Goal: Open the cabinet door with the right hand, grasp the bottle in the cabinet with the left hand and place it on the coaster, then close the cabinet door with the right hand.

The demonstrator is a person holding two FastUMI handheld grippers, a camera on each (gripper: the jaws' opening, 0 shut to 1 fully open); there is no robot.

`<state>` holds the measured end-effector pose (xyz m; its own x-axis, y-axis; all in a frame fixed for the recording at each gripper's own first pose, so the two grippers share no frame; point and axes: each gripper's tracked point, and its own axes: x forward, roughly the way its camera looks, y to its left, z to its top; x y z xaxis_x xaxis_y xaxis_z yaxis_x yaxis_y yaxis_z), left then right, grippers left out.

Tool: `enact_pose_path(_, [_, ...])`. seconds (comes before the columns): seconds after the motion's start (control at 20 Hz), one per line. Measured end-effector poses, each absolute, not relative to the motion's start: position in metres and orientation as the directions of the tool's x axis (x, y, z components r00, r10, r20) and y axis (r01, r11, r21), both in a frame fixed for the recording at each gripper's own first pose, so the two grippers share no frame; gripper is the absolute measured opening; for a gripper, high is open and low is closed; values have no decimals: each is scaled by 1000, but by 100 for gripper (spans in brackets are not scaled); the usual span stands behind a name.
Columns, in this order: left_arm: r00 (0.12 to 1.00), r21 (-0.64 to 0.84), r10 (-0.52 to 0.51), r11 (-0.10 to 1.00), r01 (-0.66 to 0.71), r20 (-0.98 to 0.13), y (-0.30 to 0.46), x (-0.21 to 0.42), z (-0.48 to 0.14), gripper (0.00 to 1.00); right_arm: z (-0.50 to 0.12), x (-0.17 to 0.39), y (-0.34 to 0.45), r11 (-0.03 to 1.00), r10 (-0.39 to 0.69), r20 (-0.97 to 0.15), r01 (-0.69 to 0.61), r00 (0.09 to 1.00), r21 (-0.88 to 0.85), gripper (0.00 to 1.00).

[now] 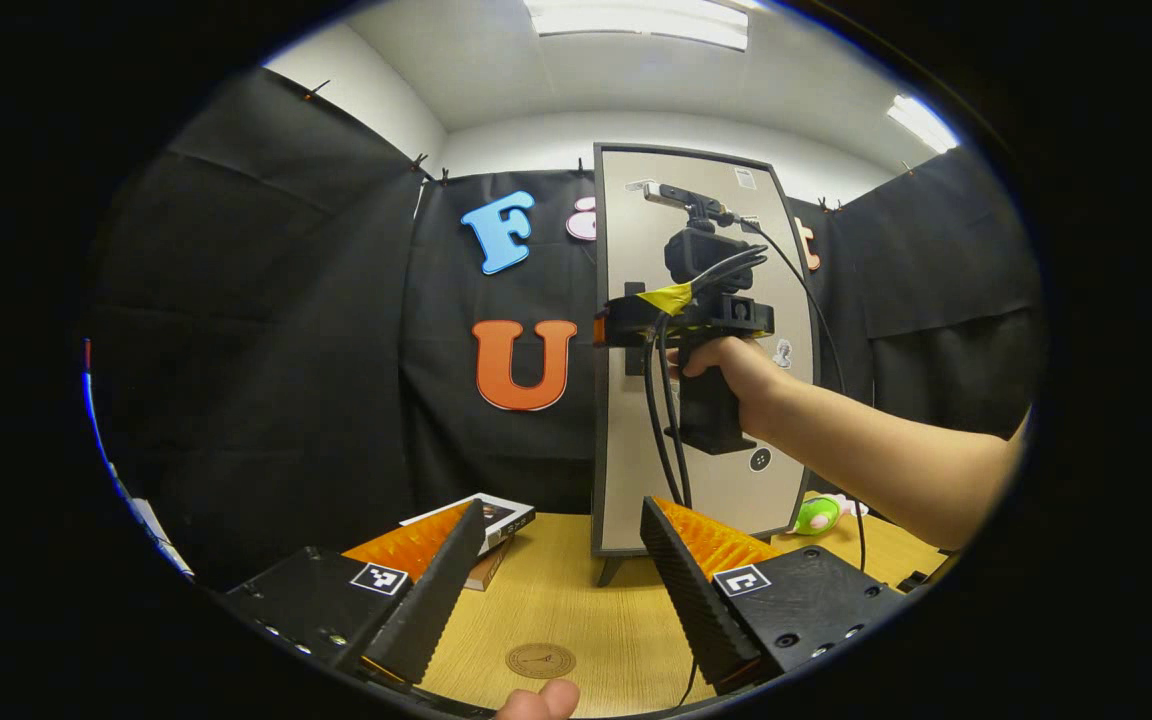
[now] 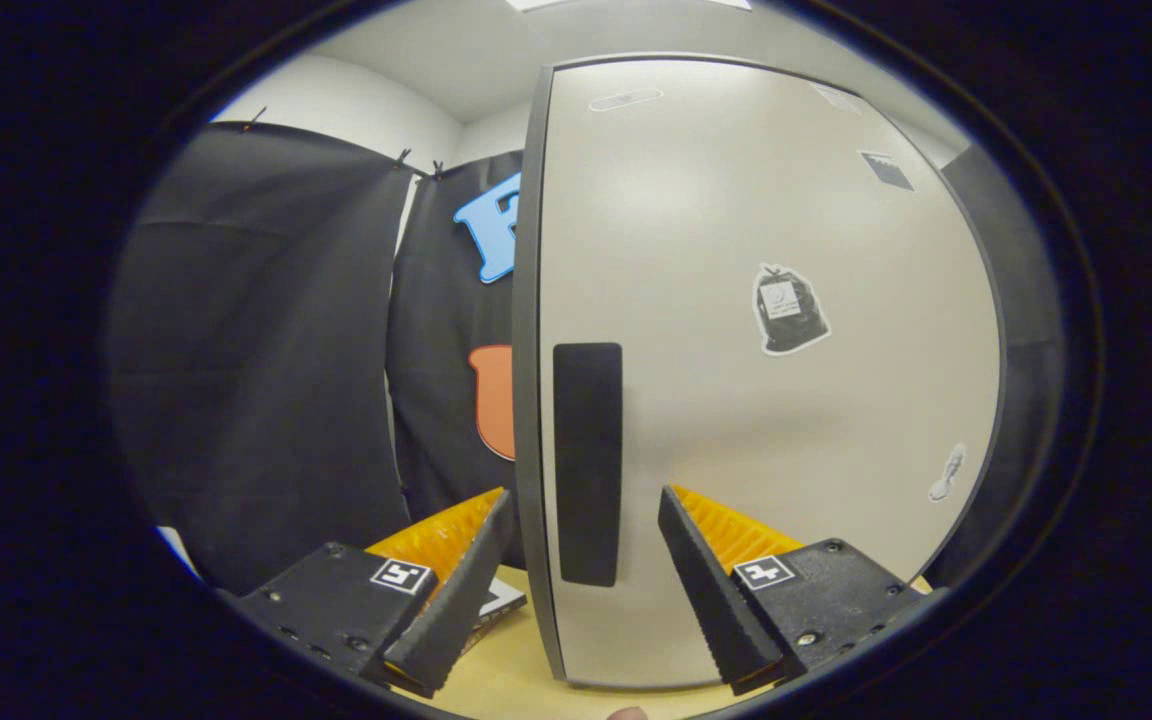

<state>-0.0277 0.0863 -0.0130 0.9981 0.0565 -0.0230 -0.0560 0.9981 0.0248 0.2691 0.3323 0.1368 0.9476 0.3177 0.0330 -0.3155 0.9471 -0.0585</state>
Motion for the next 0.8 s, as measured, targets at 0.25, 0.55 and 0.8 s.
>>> enact_pose_path(0.25, [998, 16, 64, 998, -64, -24, 94, -24, -15, 95, 142, 275, 330, 960, 274, 53, -270, 960, -72, 61])
enact_pose_path(0.55, [996, 9, 83, 997, -83, -14, 103, -23, -12, 95, 140, 280, 331, 963, 262, 41, -259, 964, -78, 27])
enact_pose_path(0.8, [996, 9, 86, 996, -86, -11, 105, -27, -11, 95, 139, 278, 331, 961, 269, 26, -266, 963, -72, 25])
